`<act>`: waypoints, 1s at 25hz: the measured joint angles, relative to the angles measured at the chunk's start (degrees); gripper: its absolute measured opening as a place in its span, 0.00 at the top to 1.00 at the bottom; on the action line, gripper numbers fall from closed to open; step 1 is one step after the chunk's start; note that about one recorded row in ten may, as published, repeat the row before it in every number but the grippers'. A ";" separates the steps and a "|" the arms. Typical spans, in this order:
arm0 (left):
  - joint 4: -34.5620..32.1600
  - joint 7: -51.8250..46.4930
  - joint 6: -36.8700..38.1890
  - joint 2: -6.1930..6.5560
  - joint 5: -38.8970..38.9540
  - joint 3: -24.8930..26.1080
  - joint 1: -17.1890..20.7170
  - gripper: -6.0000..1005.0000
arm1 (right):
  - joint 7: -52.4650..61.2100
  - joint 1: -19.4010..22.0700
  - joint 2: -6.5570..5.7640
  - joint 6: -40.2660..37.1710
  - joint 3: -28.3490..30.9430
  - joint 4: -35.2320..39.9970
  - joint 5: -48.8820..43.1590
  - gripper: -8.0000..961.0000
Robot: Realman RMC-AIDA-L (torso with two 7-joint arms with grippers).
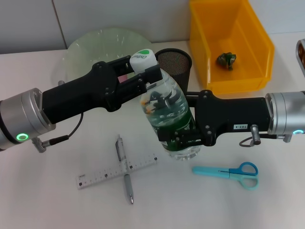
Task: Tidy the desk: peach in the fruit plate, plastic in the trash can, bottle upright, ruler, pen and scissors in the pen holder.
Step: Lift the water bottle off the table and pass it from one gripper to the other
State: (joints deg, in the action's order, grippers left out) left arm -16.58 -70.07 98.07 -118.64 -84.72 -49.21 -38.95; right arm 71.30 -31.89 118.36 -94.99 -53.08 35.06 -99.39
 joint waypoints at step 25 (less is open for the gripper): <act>-0.18 -0.33 -0.28 -0.01 -0.14 0.00 -0.07 0.55 | 3.19 -1.46 -0.07 0.21 -0.03 2.74 -3.01 0.20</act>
State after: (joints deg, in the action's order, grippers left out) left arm -16.76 -70.40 97.79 -118.65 -84.86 -49.21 -39.02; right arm 74.49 -33.34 118.30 -94.78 -53.11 37.80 -102.40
